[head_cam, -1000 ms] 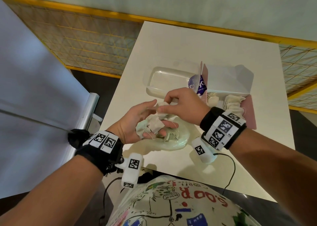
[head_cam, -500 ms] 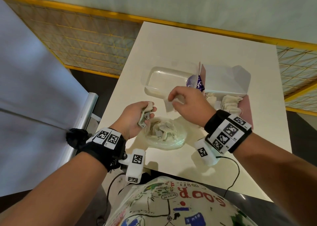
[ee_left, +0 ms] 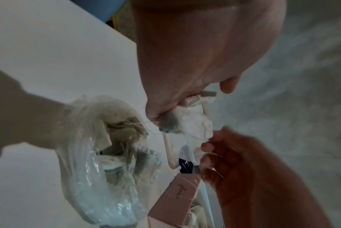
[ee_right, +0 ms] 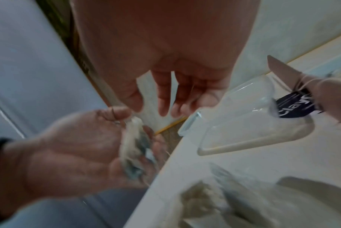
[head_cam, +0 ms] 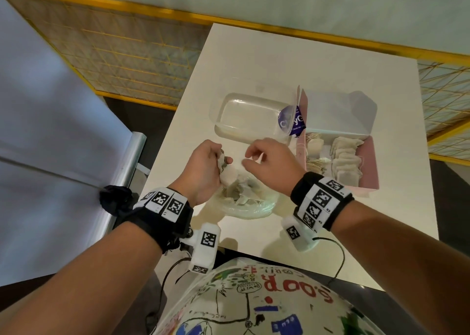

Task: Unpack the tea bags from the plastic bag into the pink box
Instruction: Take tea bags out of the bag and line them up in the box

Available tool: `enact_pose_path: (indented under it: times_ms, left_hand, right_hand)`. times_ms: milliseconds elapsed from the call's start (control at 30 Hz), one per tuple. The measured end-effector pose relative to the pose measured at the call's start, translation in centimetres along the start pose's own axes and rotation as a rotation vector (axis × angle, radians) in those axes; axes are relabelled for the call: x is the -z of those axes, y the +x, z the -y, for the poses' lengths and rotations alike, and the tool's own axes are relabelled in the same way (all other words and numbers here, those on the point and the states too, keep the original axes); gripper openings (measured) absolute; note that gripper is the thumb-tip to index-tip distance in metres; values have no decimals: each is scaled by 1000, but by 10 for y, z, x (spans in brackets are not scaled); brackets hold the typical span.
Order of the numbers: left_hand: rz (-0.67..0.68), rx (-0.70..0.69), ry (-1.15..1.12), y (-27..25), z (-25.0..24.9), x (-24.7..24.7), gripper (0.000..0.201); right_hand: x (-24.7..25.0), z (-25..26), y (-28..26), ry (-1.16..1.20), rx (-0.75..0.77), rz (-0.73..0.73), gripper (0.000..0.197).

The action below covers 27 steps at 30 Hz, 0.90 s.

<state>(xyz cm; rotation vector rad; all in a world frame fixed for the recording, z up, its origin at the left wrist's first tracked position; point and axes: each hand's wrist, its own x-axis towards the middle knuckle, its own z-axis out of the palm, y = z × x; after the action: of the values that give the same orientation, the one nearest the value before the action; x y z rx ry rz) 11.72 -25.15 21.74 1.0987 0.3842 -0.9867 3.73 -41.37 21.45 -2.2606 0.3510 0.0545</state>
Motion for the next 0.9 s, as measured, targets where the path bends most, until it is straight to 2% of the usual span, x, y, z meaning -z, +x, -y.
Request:
enact_pose_path:
  times_ms: [67,100,133,200,300,433,567,633,733,800,900]
  left_hand:
    - [27,-18,37,-1,2,-4,23]
    - [32,-23,57,-1,2,-5,22]
    - [31,-29,78,-1,3,-7,24]
    - [23,-55,140,-1,2,-10,30]
    - [12,-101,281,2,0,-8,35]
    - [23,-128,413,6,-1,0,11]
    - [102,-227,629,2,1,1,19]
    - [123,-270,712,0,2,-2,20]
    - [170,-285,758,-4,4,-8,19]
    - [177,-280,757,-6,5,-12,17]
    - [177,-281,751,-5,4,-14,17]
  right_hand:
    - [0,16,2,172,-60,102,36]
    - [-3,21,3,139,-63,158,40]
    - [-6,22,4,78,-45,189,37]
    - [-9,19,7,31,-12,184,20]
    - [-2,10,12,151,-33,158,18]
    - [24,10,13,208,-58,160,28]
    - [50,16,14,616,-130,344,39]
    - [52,17,16,713,-170,385,49]
    - [47,16,24,470,-186,311,56]
    - [44,12,28,339,-188,233,46]
    - [43,7,28,318,-185,178,28]
